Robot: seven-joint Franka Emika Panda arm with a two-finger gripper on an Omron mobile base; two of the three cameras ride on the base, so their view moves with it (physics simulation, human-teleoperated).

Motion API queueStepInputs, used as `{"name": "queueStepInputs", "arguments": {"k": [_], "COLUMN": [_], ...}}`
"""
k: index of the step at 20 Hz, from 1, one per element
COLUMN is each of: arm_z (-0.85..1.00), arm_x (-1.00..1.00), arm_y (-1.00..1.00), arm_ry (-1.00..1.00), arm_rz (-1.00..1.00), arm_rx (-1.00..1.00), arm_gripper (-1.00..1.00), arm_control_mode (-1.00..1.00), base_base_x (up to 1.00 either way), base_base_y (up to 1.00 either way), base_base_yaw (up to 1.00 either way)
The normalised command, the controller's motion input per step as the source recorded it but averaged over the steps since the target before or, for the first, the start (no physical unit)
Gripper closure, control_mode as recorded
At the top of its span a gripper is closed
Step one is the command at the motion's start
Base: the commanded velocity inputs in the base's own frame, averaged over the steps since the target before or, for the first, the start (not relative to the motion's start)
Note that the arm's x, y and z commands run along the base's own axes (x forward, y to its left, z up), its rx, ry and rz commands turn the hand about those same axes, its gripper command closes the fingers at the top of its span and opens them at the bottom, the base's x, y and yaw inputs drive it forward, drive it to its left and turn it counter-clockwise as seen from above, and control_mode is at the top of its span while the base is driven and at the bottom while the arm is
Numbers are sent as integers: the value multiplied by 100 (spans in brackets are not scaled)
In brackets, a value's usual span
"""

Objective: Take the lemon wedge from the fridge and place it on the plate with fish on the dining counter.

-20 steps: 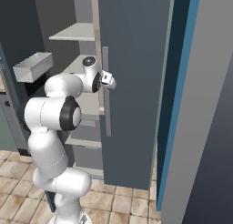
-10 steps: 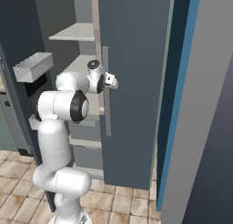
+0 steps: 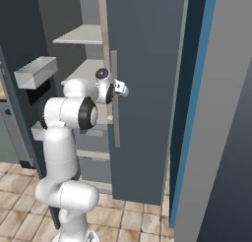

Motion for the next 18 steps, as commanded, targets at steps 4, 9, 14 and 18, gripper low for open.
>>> {"name": "queueStepInputs", "arguments": {"k": [4, 9, 14, 18], "arm_z": [-23, -11, 0, 0], "arm_x": [52, 20, 0, 0], "arm_y": [0, 0, 0, 0], "arm_ry": [-2, -3, 0, 0], "arm_rz": [0, 0, 0, 0], "arm_rx": [0, 0, 0, 0], "arm_gripper": [100, 100, 100, 100], "arm_control_mode": [-100, -100, -100, -100], "base_base_x": [0, 0, 0, 0], "base_base_y": [0, 0, 0, 0], "base_base_yaw": [0, 0, 0, 0]}}
